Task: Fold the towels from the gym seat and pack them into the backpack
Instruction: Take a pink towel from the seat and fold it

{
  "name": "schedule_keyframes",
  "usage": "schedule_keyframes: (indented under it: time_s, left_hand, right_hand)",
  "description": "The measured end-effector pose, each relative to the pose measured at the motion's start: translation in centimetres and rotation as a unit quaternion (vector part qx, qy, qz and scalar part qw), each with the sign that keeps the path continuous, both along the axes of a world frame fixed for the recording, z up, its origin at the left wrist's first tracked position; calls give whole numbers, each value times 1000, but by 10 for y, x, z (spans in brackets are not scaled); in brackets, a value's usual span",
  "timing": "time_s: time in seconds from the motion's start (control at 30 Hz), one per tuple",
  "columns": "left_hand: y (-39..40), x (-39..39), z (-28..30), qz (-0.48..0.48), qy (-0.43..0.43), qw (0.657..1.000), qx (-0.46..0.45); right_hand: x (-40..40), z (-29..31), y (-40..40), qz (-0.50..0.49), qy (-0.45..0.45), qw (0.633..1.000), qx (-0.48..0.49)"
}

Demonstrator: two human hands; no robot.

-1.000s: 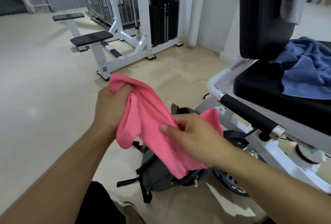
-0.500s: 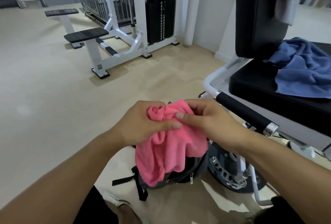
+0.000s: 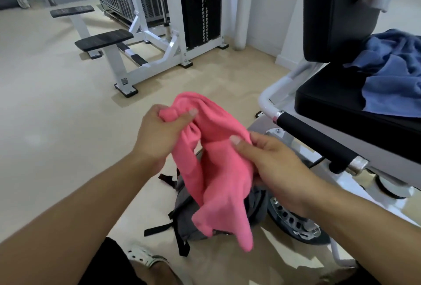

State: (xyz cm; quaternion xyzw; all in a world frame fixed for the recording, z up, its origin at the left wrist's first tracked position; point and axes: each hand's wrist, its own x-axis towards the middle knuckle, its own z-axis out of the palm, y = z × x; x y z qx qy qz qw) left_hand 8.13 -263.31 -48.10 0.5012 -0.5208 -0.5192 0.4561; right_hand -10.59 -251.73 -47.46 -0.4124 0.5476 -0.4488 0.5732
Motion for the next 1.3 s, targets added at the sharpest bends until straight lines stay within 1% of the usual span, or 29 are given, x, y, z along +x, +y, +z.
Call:
schedule_keyframes:
  time_s: [0.07,0.17,0.33,0.4,0.43,0.47,0.5,0.53,0.57,0.6,0.63,0.67,0.7,0.73,0.77,0.93,1.0,1.07,1.13,1.23,1.27,1.3]
  left_hand:
    - [15,-13,-10,-38,-41,998,12]
    - [42,-30,-9,-92,-22,995,24]
    - [49,-31,-2,-177,3,982,60]
    - [42,-27,-2,-205,-33,977,39]
    - [39,-27,-3,-206,-48,977,24]
    - [37,-27,-2,-199,-48,979,15]
    - [34,-26,-3,-190,-37,981,9]
    - [33,-26,-2,-182,-21,983,9]
    - [31,-26,-1,-179,-3,984,13]
    - [31,-26,0,-181,16,983,25]
    - [31,-26,1,-187,40,981,44]
    - [32,-27,3,-197,68,975,70]
    - [32,-27,6,-211,96,968,97]
    - [33,-28,9,-224,121,959,123]
    - [33,-27,11,-236,142,950,145]
    - [32,-21,16,-305,260,887,227]
    - [32,-20,15,-322,272,877,231]
    - [33,-22,12,-329,249,884,219]
    - [34,-25,9,-315,208,907,189]
    - [39,-32,5,-216,141,956,141]
    - [41,-34,4,-181,119,968,129]
    - [43,-37,3,-156,98,976,119]
  right_hand:
    - [3,0,-3,-48,-59,997,13]
    - [6,-1,-7,-50,-95,994,8]
    - [-3,0,-8,-51,-114,992,-23]
    - [-8,-2,-10,-53,-142,988,-37]
    - [-10,-4,-12,-50,-132,989,-55]
    - [-12,-5,-13,-43,-96,991,-85]
    - [-13,-6,-14,-30,-37,991,-124]
    - [-14,-7,-14,-13,36,985,-168]
    - [-15,-8,-12,1,124,970,-211]
    - [-15,-8,-10,11,220,943,-249]
    - [-14,-10,-8,16,310,908,-282]
    - [-14,-12,-6,17,377,873,-308]
    - [-13,-13,-4,14,417,848,-328]
    - [-13,-14,-2,9,433,835,-339]
    - [-12,-13,-1,4,433,833,-345]
    - [-15,-8,-3,-3,437,842,-315]
    - [-16,-7,-4,-4,445,848,-288]
    - [-14,-7,-3,-10,449,851,-273]
    - [-11,-5,-1,-27,465,849,-249]
    - [-7,-5,1,-18,489,856,-166]
    - [-7,-7,1,-8,473,869,-144]
    - [-6,-9,-1,-4,438,890,-129]
